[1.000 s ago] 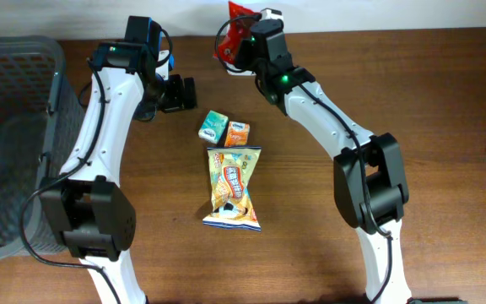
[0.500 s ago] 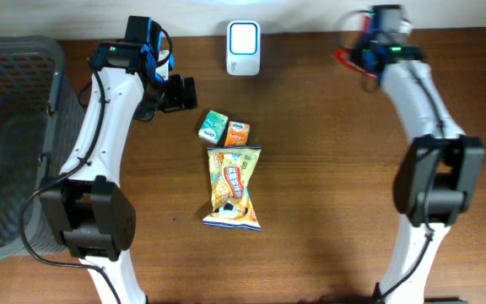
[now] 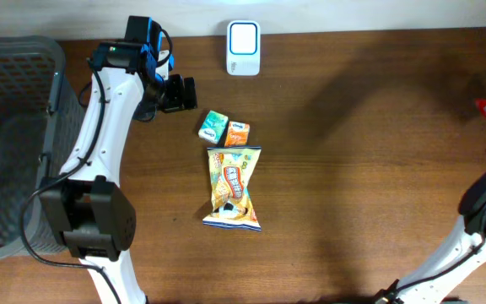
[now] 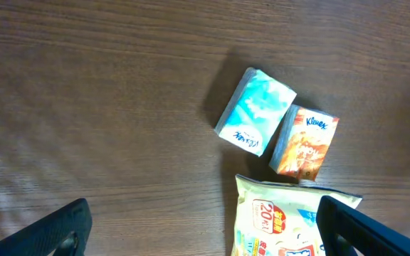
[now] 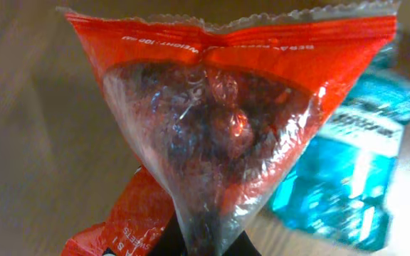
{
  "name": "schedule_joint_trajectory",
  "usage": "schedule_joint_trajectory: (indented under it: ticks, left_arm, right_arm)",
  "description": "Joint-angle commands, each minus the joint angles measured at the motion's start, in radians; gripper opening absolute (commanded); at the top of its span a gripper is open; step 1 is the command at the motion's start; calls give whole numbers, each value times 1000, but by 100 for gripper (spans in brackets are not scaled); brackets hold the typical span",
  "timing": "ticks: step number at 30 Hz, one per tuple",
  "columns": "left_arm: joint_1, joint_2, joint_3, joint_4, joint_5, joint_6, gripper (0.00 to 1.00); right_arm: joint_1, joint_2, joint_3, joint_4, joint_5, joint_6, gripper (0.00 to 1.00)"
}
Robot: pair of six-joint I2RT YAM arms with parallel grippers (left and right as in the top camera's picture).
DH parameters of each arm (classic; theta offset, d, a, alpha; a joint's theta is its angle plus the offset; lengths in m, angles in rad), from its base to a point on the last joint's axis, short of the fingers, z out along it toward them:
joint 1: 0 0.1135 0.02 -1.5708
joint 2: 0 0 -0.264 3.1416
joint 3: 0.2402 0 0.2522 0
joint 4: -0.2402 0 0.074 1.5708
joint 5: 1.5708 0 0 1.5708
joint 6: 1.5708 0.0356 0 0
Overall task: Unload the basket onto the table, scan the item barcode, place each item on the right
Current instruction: 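Carry the red bag to the right side and drop it by the bottle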
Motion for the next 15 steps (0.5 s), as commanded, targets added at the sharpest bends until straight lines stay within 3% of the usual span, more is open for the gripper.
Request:
schedule_joint_trajectory:
  ticks: [1,4,6,11,12,15]
  left_arm:
    - [0,2,1,1,11,1,99]
    - [0,2,1,1,11,1,99]
    - [0,2,1,1,11,1,99]
    - [-1,2,1,1,11,0,99]
    - [0,2,1,1,11,1,99]
    - [0,2,1,1,11,1,99]
  right_arm:
    - [-70,27,8,10,39,-13,18]
    - [-121,27,8,-6,32,-13,62]
    - [-130,27,8,-28,-6,-78,69]
    - [-95,-27,11,-77,-243,-105,73]
    - [-70,-69,11,-87,-277,-98,95]
    - [9,-185,11,-132,-280,-32,98]
